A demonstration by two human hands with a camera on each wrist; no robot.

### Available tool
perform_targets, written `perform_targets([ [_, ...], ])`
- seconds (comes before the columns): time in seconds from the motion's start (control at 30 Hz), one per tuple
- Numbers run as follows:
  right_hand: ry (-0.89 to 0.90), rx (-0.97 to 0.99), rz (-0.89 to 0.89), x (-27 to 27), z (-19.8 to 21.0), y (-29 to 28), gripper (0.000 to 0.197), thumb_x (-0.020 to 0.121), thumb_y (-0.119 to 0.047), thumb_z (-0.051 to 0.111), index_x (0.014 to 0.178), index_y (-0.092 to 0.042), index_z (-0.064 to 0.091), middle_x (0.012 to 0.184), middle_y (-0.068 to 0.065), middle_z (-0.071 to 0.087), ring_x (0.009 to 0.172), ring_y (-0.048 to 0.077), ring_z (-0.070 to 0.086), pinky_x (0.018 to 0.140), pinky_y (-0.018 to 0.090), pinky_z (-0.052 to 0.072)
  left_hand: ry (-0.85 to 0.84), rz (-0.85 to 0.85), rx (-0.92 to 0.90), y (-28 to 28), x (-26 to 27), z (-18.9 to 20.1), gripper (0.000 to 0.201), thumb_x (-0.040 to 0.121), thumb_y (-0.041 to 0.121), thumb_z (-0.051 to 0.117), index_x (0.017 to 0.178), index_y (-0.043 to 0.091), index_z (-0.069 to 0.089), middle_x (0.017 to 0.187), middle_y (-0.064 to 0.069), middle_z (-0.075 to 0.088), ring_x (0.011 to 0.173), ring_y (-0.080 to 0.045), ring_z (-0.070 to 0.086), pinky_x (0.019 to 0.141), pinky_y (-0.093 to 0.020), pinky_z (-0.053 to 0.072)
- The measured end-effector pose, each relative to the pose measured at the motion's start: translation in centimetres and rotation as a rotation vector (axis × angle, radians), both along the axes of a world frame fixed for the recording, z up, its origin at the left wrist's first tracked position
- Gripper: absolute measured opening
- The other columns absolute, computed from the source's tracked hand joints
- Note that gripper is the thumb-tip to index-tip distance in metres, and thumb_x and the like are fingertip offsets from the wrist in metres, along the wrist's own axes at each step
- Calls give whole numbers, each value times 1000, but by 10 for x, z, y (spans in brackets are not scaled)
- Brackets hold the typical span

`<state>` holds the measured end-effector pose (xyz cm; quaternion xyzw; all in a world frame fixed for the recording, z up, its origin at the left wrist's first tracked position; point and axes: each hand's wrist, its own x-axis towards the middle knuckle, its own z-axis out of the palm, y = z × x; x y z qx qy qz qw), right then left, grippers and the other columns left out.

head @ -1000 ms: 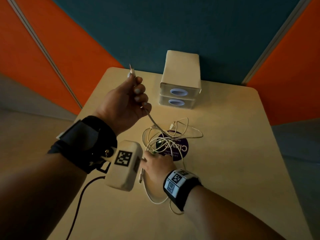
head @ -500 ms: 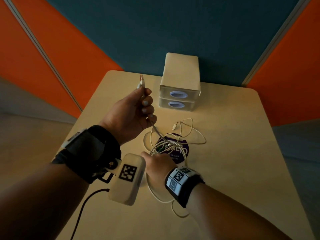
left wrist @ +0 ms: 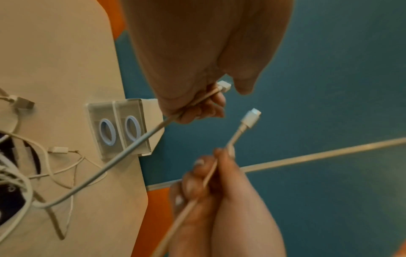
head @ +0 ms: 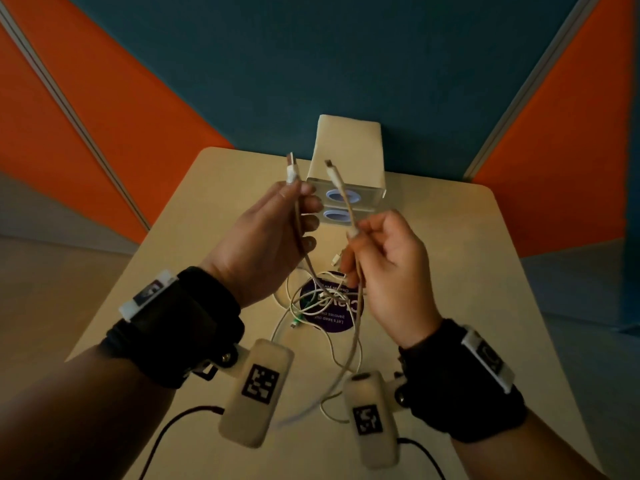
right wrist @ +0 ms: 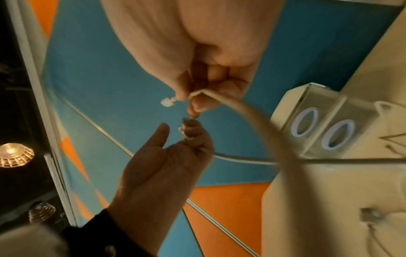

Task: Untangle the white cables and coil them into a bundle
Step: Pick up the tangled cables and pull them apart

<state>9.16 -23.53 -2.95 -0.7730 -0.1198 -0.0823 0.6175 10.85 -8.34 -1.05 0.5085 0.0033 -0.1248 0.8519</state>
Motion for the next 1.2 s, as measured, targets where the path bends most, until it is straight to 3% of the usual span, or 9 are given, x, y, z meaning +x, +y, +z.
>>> perform_targets([
  [0.37,45,-9,102,10,-6,34,16,88,-16,60,81,-2,57,69,16,68,60,28,66,56,40,58,31,112,144,2,-13,0,27,101,18,29,91,9,52,73,-7,51,55,-15,49,51,-29,44],
  [0.5,128,27,101,25,-14,38,19,89,-16,57,79,0,59,67,13,66,57,16,64,54,20,51,152,237,27,24,-12,5,23,100,14,27,89,17,47,62,1,47,54,-13,55,69,-39,56],
  [0.6,189,43,143,30,-15,50,23,90,-18,57,79,2,59,62,14,63,49,13,58,47,16,45,228,301,30,27,-13,0,24,101,22,25,90,20,47,58,5,35,43,-8,34,47,-23,41],
  [0.67,236,15,66,44,-30,59,29,91,-23,54,77,2,58,64,18,64,50,20,58,50,26,49,284,359,38,28,-10,-6,25,101,25,27,95,19,50,58,5,31,42,-6,25,40,-19,22],
  [0.77,340,-214,-43,77,-69,68,31,86,-30,53,73,-2,59,71,19,68,65,33,64,69,44,56,346,383,-8,38,-5,-9,35,99,31,27,107,15,57,61,4,36,45,-6,23,40,-19,19],
  [0.83,439,-488,16,91,-92,72,29,84,-29,56,81,-1,64,83,19,70,84,36,66,79,37,54,371,363,-57,47,-3,-10,43,96,37,23,112,13,56,66,2,41,49,-7,25,45,-21,21],
  [0.93,555,-780,120,93,-116,80,44,83,-38,61,99,2,63,99,20,68,99,35,64,71,28,42,355,325,-101,57,-1,-8,44,95,37,22,115,11,52,64,2,42,50,-8,26,46,-22,23],
  [1.03,599,-912,129,88,-129,88,54,78,-46,65,108,-2,60,116,18,65,104,34,62,73,31,45,317,292,-58,63,-1,-8,34,98,30,28,106,11,55,60,4,37,49,-7,26,43,-20,24],
  [1.2,572,-920,119,91,-145,90,35,89,-24,54,118,-2,55,126,18,60,114,32,58,87,33,48,296,264,91,69,-1,-13,34,101,36,28,80,18,47,56,5,30,45,-7,23,44,-21,19],
])
